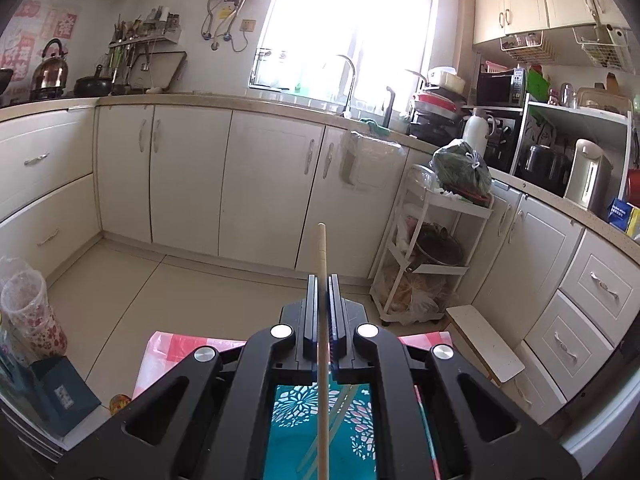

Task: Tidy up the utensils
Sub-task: 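Carry the chopstick with the left tool over the basket and release it inside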

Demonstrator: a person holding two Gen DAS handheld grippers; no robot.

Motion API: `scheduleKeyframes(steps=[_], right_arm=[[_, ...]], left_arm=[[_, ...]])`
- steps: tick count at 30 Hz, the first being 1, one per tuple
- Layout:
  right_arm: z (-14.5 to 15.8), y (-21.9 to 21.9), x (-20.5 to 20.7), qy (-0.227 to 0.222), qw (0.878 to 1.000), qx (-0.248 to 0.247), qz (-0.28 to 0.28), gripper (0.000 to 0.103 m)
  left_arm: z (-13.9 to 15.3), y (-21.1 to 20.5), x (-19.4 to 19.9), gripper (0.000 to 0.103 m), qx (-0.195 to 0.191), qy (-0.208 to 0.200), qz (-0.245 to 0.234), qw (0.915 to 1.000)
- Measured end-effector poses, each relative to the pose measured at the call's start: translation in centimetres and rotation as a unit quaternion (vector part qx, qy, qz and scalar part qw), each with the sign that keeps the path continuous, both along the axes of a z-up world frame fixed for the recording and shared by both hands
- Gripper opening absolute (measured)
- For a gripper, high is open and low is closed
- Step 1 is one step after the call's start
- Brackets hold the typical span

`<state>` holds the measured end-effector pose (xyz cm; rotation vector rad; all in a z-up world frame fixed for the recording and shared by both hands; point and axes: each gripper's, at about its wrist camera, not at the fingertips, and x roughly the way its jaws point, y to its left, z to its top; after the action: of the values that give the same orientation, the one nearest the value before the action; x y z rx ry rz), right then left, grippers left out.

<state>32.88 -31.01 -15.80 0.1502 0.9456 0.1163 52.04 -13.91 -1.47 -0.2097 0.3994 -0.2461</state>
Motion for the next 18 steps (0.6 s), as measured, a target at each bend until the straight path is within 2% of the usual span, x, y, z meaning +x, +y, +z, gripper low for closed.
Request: scheduleKeyframes(steps=[5,18], right_arm=[[0.0,0.0,0.0,0.0,1.0,0.0,-0.001,0.042],[0.1,-0.1,-0.1,0.0,1.0,0.002,0.0,0.042]], left_arm=[[0.4,0.6,0.5,0.004,-0.026,0.002,0.006,0.9997],[1.3,0.4,1.2,0.004,-0.041,-0.012,0.024,0.9988]])
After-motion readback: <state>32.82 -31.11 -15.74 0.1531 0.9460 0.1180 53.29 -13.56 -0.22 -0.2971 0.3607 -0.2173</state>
